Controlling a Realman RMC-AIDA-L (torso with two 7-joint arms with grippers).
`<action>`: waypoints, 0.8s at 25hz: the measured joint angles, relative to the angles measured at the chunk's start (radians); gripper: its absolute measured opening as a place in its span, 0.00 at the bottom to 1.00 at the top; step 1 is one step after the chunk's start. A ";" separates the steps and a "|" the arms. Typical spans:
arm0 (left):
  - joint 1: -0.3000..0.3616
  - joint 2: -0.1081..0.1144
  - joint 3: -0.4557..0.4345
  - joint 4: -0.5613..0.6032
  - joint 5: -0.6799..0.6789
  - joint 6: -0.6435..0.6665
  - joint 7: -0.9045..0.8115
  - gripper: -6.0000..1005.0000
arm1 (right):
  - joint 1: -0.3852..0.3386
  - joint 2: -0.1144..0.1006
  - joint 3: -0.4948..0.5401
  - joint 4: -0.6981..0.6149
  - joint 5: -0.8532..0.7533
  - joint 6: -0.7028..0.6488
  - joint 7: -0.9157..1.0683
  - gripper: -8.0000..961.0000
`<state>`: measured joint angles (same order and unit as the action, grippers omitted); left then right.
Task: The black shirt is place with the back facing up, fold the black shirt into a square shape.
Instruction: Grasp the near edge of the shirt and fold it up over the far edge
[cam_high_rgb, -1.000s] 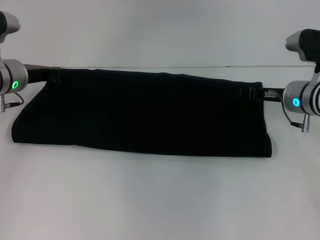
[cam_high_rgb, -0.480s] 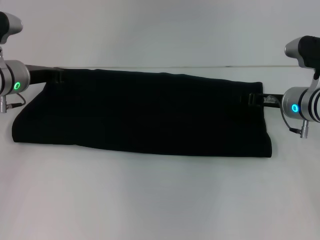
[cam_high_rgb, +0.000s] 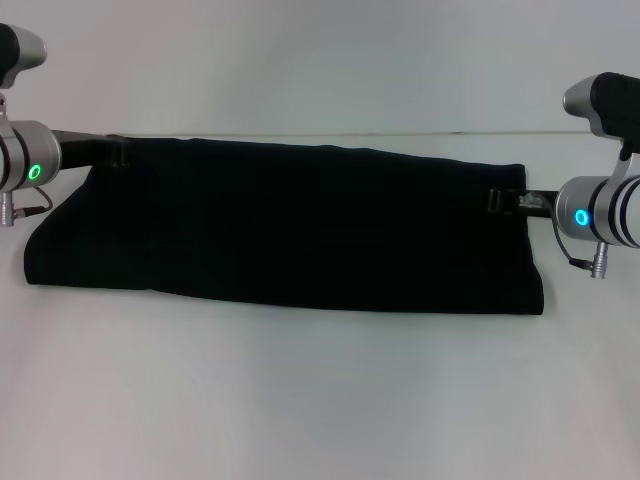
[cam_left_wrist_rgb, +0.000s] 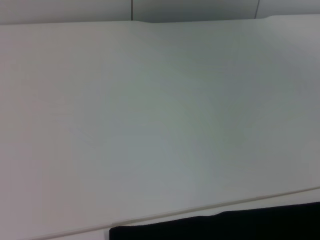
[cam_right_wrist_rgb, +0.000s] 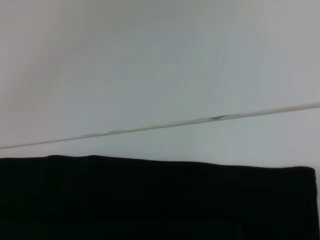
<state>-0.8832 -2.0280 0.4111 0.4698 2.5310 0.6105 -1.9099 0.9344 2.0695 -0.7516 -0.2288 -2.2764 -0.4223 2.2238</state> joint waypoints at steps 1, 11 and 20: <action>0.000 0.000 0.000 0.000 0.000 0.000 0.000 0.01 | 0.000 0.000 0.000 0.000 0.000 -0.002 0.003 0.32; 0.007 0.000 0.000 0.005 -0.001 0.002 0.000 0.01 | -0.019 0.003 0.000 -0.043 0.015 -0.019 -0.005 0.03; 0.005 -0.003 0.000 0.041 -0.063 0.001 0.046 0.01 | -0.076 0.004 0.000 -0.126 0.213 -0.069 -0.157 0.02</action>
<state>-0.8785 -2.0309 0.4111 0.5104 2.4680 0.6110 -1.8638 0.8582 2.0730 -0.7518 -0.3546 -2.0634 -0.4908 2.0666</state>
